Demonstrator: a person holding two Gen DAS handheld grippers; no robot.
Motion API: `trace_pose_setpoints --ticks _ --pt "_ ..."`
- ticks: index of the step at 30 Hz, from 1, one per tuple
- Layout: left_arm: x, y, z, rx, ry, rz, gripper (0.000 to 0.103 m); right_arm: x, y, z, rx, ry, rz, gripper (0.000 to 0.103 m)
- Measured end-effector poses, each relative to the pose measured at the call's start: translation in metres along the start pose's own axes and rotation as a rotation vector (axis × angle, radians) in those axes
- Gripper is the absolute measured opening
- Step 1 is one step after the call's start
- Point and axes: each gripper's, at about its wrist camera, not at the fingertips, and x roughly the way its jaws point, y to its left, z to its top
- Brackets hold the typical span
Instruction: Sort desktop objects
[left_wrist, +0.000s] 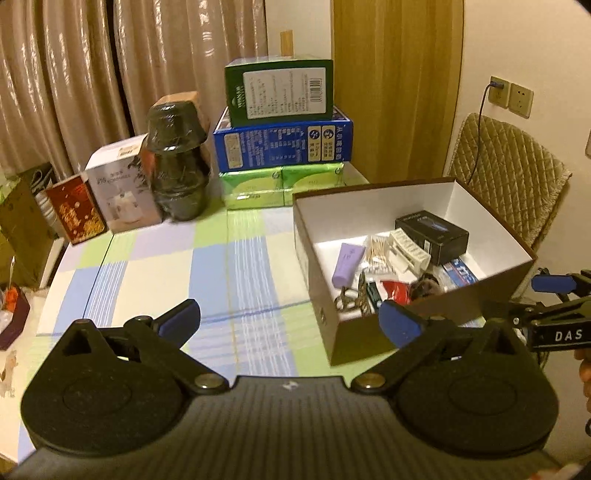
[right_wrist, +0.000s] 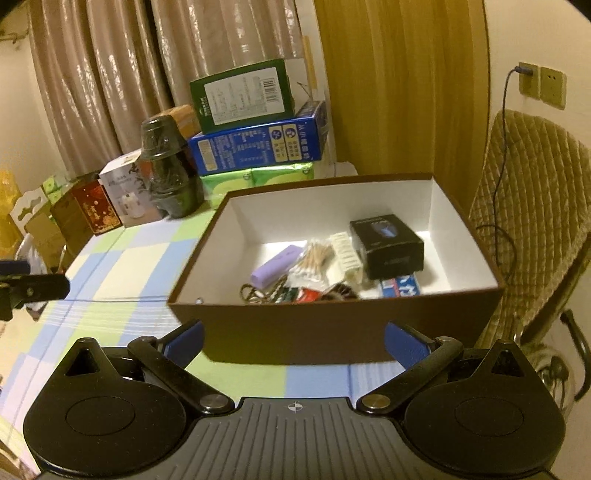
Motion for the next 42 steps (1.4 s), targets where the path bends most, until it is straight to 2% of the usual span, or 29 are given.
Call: trace_pose_setpoints --ticks 17,42 --pt "-0.062 0.073 -0.059 -0.053 0.068 0.032 0.102 -0.020 0.081 -0.049 -0.017 0.071 0.000 0.101" --pt "-0.092 0.111 -0.118 -0.069 0.158 0.065 0.102 -0.025 0.146 -0.096 -0.067 0.145 0.052 0.101"
